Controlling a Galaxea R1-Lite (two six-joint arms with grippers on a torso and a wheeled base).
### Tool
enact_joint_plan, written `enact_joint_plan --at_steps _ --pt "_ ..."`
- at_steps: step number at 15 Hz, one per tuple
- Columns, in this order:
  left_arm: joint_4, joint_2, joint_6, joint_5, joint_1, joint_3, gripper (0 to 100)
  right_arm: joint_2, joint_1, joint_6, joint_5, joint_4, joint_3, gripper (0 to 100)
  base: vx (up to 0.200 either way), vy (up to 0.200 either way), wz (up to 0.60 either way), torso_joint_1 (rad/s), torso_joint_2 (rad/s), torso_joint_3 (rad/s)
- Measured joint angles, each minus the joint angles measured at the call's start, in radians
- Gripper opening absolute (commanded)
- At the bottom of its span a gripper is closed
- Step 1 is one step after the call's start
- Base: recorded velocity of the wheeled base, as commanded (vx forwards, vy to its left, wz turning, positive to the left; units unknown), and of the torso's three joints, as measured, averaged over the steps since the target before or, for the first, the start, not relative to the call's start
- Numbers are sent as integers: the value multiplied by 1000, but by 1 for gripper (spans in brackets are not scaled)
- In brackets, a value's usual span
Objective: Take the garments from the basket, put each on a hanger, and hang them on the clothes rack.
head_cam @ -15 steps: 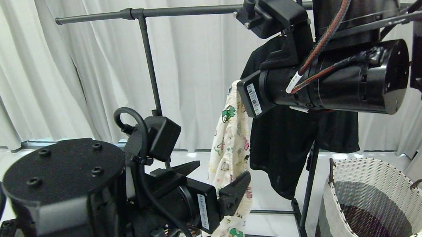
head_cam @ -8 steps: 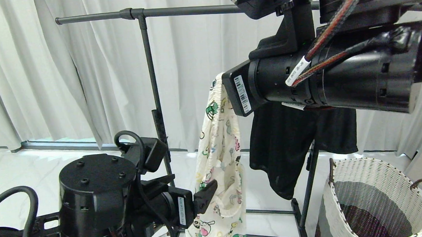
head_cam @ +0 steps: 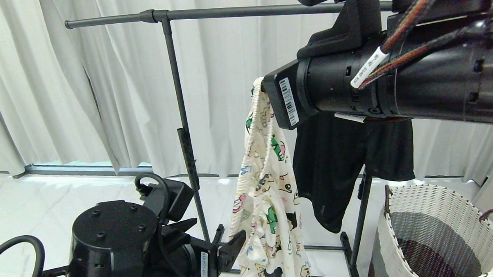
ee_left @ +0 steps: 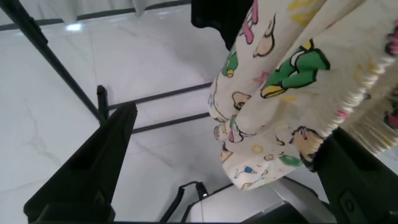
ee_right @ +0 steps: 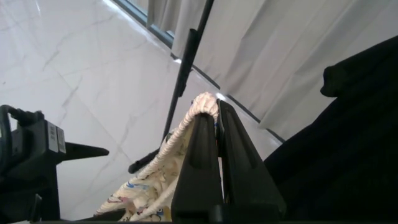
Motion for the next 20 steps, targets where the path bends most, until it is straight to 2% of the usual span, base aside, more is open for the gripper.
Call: enact_joint_plan --at_steps 1,4,6,9,12,14,17,19,20 --pt "0 -2 0 0 -3 5 0 -3 0 0 0 0 1 0 0 0 0 0 0 0" --pt "-1 -23 0 0 -15 48 0 -13 -3 1 0 2 9 0 0 0 0 0 0 0" --pt "-1 -43 51 9 -18 61 0 -18 -21 2 -4 4 17 0 0 0 0 0 0 0" --pt "-1 -56 134 176 -16 58 0 -50 -86 1 -7 24 58 0 0 0 0 0 0 0" --pt "26 -74 145 192 -3 -30 0 -135 -138 0 -9 57 156 0 0 0 0 0 0 0" --pt "177 -88 149 187 1 -172 0 -224 -161 0 -9 73 266 0 0 0 0 0 0 0" --pt "533 -106 150 108 4 -497 0 -370 -174 -3 -9 138 384 0 0 0 0 0 0 0" --pt "775 -108 150 39 5 -737 0 -436 -178 -5 -8 153 398 0 0 0 0 0 0 0" --pt "862 -103 150 17 5 -851 0 -454 -179 -6 -7 153 384 0 0 0 0 0 0 0"
